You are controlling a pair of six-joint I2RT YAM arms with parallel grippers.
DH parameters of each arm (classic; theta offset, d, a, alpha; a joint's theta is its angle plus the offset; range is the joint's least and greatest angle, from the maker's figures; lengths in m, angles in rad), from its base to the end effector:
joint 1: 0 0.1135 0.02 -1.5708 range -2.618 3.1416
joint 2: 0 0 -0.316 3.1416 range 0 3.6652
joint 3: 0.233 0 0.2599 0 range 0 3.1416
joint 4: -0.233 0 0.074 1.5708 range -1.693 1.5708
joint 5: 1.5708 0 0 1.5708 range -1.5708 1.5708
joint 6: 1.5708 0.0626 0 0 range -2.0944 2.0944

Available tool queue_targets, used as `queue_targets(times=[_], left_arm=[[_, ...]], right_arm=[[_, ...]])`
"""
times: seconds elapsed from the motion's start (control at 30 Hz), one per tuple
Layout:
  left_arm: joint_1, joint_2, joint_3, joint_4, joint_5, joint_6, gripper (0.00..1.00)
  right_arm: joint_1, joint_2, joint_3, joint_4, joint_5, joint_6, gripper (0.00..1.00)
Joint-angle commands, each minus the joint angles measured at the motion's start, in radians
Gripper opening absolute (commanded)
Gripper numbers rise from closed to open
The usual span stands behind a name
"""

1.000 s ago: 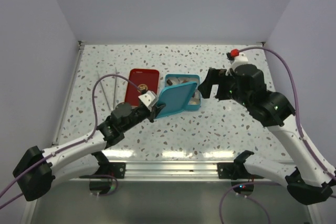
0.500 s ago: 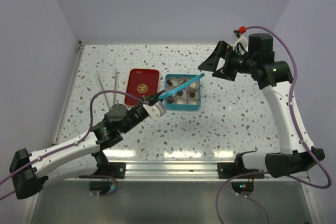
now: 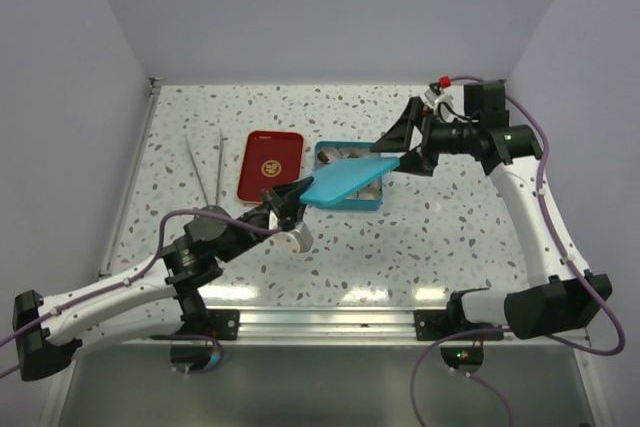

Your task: Pack the chocolate

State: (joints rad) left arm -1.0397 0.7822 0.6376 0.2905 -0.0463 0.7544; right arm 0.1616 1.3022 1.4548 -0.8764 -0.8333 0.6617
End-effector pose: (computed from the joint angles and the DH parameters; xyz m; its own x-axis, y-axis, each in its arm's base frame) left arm 0.0986 -0.1622 0.3790 0.6277 0.2822 -0.7255 0.5603 0.4833 0.6727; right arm 0.2531 0.0882 0.4390 -0.9185 0.2689 -0.2900 -0.1156 0.5187 0.8471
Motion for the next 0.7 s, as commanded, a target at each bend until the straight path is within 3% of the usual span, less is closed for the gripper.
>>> queue_targets(times=[0.0, 0.13, 0.37, 0.5, 0.67], left_arm=[[-0.046, -0.018, 0.008, 0.018, 0.000, 0.112, 0.04], [-0.127, -0.003, -0.003, 0.024, -0.049, 0.175, 0.04], [-0.168, 0.028, -0.025, 0.090, -0.117, 0.230, 0.04], [-0.169, 0.014, -0.082, 0.199, -0.174, 0.313, 0.04], [-0.169, 0.009, -0.076, 0.202, -0.161, 0.329, 0.04]], right_arm=[[-0.004, -0.017, -0.034, 0.100, -0.125, 0.094, 0.96], [0.007, -0.012, -0.066, 0.128, -0.161, 0.122, 0.94], [0.052, -0.035, -0.195, 0.237, -0.225, 0.222, 0.75], [0.090, -0.038, -0.203, 0.168, -0.213, 0.177, 0.74], [0.122, -0.034, -0.228, 0.209, -0.234, 0.213, 0.75]])
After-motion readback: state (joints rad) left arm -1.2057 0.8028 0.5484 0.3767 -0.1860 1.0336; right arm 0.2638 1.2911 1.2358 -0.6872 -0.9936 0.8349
